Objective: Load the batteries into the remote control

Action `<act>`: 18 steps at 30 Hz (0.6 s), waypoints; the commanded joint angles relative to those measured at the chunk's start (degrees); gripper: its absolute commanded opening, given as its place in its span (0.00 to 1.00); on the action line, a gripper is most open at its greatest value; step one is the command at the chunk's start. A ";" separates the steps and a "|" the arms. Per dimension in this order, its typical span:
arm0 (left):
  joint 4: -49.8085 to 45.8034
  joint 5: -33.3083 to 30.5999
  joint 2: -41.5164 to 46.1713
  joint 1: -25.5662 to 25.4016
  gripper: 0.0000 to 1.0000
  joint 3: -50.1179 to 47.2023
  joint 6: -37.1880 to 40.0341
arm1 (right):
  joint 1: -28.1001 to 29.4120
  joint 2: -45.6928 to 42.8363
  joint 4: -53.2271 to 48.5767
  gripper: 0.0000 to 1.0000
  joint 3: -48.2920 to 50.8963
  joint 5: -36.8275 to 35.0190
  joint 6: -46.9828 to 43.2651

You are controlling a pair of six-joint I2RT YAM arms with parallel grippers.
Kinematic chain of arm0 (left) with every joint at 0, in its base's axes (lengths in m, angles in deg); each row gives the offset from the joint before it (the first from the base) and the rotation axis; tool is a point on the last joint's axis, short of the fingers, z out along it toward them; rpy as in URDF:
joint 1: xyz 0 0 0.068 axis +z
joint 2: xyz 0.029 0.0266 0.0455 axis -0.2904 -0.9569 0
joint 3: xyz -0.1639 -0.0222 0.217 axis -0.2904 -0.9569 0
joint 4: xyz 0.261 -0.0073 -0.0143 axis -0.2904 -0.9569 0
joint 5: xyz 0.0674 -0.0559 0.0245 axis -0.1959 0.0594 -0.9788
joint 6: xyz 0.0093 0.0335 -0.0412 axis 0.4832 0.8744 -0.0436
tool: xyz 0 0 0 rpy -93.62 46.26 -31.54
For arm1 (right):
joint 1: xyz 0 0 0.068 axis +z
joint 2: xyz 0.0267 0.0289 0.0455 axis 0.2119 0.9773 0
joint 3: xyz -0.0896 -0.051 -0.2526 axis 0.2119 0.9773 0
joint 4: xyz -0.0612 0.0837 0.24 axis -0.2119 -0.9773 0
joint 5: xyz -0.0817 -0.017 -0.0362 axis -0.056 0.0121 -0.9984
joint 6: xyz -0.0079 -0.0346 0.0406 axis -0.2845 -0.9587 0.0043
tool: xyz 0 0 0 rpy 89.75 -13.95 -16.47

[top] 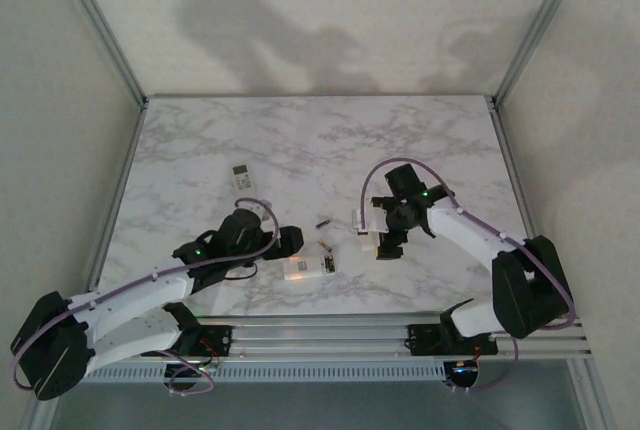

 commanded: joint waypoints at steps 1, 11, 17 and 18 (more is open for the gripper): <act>3.60 4.64 1.44 1.69 0.99 -3.33 -4.54 | 0.43 2.46 2.45 0.97 0.02 -3.78 -5.27; 3.98 12.59 -4.34 3.94 0.92 -4.86 -3.39 | 3.62 11.93 4.74 0.93 -3.10 -4.69 -4.17; 3.40 11.58 -6.43 3.94 0.92 -3.87 -2.92 | 4.30 15.72 4.13 0.85 -4.37 -4.47 -3.24; 3.09 11.21 -6.45 3.94 0.92 -3.95 -2.88 | 4.46 16.13 3.51 0.81 -4.60 -4.52 -3.31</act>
